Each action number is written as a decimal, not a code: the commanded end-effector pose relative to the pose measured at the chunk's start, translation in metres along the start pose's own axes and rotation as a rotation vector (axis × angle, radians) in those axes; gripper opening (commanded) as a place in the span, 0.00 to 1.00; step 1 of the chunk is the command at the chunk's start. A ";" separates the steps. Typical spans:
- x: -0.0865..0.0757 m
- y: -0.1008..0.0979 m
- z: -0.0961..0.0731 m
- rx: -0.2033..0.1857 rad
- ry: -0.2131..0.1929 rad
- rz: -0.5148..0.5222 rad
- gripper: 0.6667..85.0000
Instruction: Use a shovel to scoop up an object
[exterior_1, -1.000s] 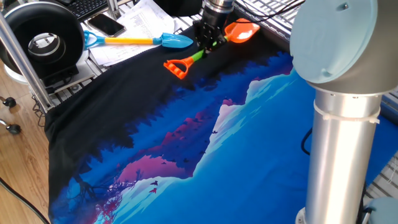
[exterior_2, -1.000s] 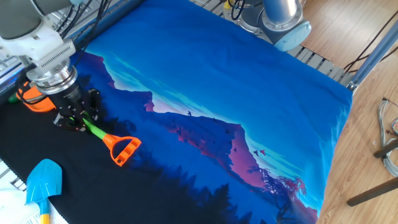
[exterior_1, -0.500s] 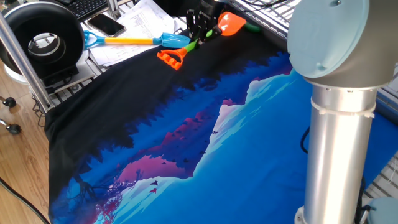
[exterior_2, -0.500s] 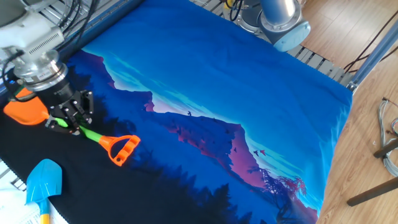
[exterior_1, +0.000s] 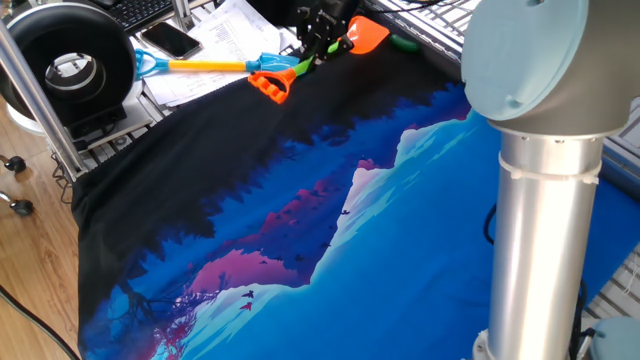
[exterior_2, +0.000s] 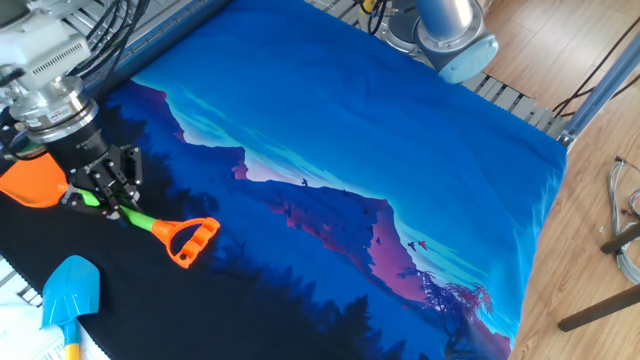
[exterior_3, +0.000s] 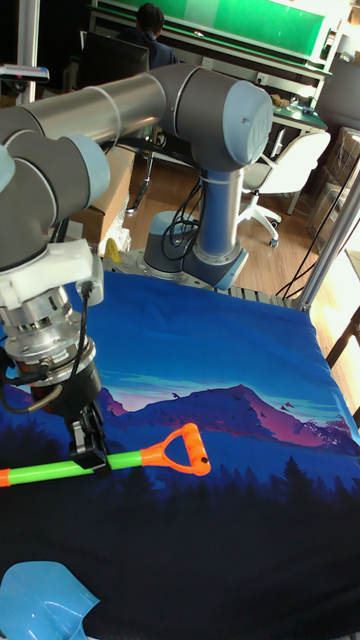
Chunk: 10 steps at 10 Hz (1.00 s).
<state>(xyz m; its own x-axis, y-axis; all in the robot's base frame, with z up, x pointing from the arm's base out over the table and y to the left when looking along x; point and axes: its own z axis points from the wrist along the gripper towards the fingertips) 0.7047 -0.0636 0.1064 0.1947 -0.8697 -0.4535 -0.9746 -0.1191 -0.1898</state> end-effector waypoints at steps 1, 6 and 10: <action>-0.010 -0.005 0.001 0.037 -0.057 0.045 0.14; -0.010 -0.001 -0.001 0.042 -0.104 0.075 0.14; -0.004 0.004 -0.004 0.044 -0.121 0.091 0.14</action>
<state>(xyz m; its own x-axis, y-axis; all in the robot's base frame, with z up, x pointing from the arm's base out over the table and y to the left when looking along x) 0.6996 -0.0599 0.1072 0.1319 -0.8248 -0.5498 -0.9832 -0.0382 -0.1787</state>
